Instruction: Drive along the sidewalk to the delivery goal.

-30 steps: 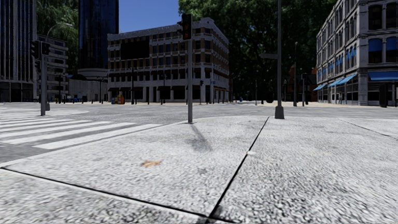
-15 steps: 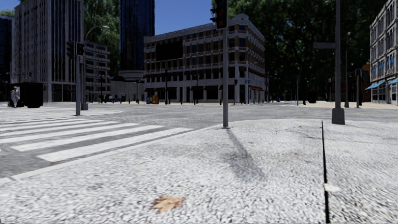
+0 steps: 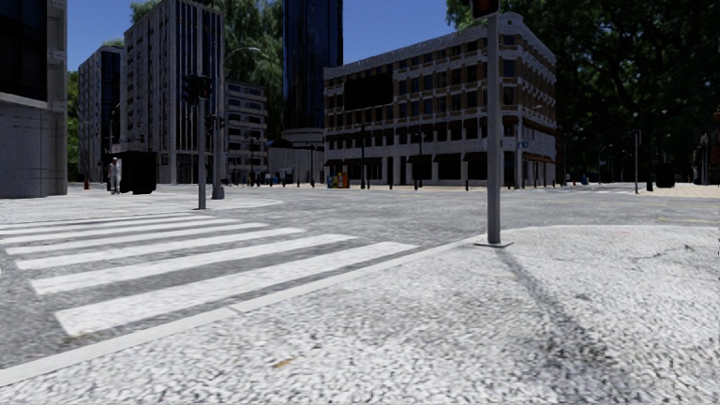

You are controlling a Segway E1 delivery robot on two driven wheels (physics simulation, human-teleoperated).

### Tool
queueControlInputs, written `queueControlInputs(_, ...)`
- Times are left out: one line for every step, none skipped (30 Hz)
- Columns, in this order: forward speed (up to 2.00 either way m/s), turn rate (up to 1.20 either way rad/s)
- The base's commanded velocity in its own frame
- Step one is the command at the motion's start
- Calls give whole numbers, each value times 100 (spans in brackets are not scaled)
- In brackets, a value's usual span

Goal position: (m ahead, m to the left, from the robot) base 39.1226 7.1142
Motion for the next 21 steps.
queueControlInputs(200,46)
queueControlInputs(200,46)
queueControlInputs(200,46)
queueControlInputs(200,46)
queueControlInputs(200,46)
queueControlInputs(200,46)
queueControlInputs(200,46)
queueControlInputs(200,46)
queueControlInputs(200,46)
queueControlInputs(200,46)
queueControlInputs(200,46)
queueControlInputs(200,46)
queueControlInputs(200,46)
queueControlInputs(200,46)
queueControlInputs(200,46)
queueControlInputs(200,46)
queueControlInputs(200,46)
queueControlInputs(200,46)
queueControlInputs(200,46)
queueControlInputs(200,46)
queueControlInputs(200,46)
